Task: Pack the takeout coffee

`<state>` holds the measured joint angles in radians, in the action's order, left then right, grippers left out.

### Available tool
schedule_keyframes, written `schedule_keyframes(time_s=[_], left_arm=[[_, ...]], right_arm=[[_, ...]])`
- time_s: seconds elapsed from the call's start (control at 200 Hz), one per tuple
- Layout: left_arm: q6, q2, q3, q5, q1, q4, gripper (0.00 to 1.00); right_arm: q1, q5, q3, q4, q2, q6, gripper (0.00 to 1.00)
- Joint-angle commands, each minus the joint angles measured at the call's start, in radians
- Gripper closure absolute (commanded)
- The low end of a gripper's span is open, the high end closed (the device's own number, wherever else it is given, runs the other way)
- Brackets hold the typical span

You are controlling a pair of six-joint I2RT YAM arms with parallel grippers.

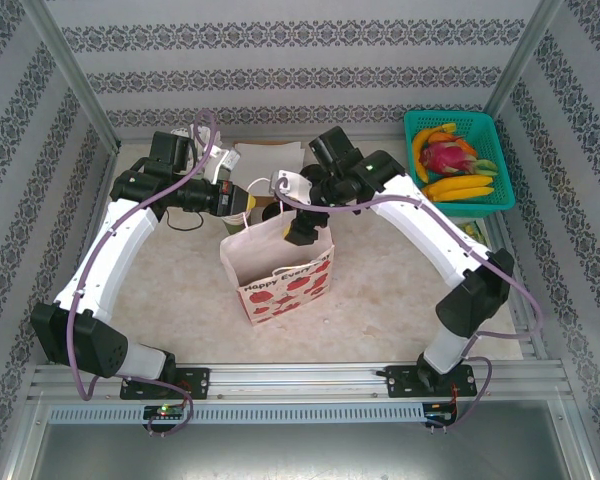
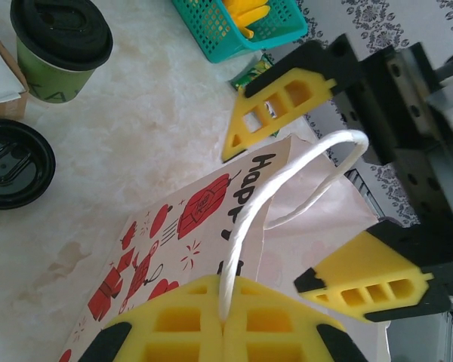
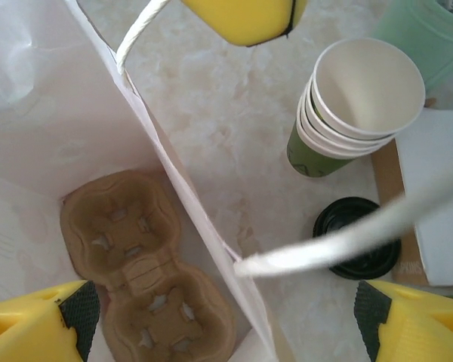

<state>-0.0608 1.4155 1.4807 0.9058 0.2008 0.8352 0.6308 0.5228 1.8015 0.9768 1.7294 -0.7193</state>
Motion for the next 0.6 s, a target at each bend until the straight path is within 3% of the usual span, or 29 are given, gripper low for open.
schedule_keyframes(time_s=[0.0,0.19,0.32,0.594], left_arm=[[-0.011,-0.007,-0.013,0.036,-0.010,-0.042,1.00],[-0.001,-0.003,-0.009,0.036,-0.009,-0.038,1.00],[-0.008,0.007,-0.001,0.034,-0.010,-0.038,1.00],[-0.004,0.002,-0.003,0.086,-0.009,-0.062,1.00]], right_arm=[[0.005,0.047,0.019,0.037,0.024,-0.154,0.11],[0.004,0.034,0.037,0.021,0.045,-0.192,0.17],[0.003,0.065,0.028,0.017,0.039,-0.188,0.40],[0.004,0.101,0.024,0.049,0.036,-0.188,0.57]])
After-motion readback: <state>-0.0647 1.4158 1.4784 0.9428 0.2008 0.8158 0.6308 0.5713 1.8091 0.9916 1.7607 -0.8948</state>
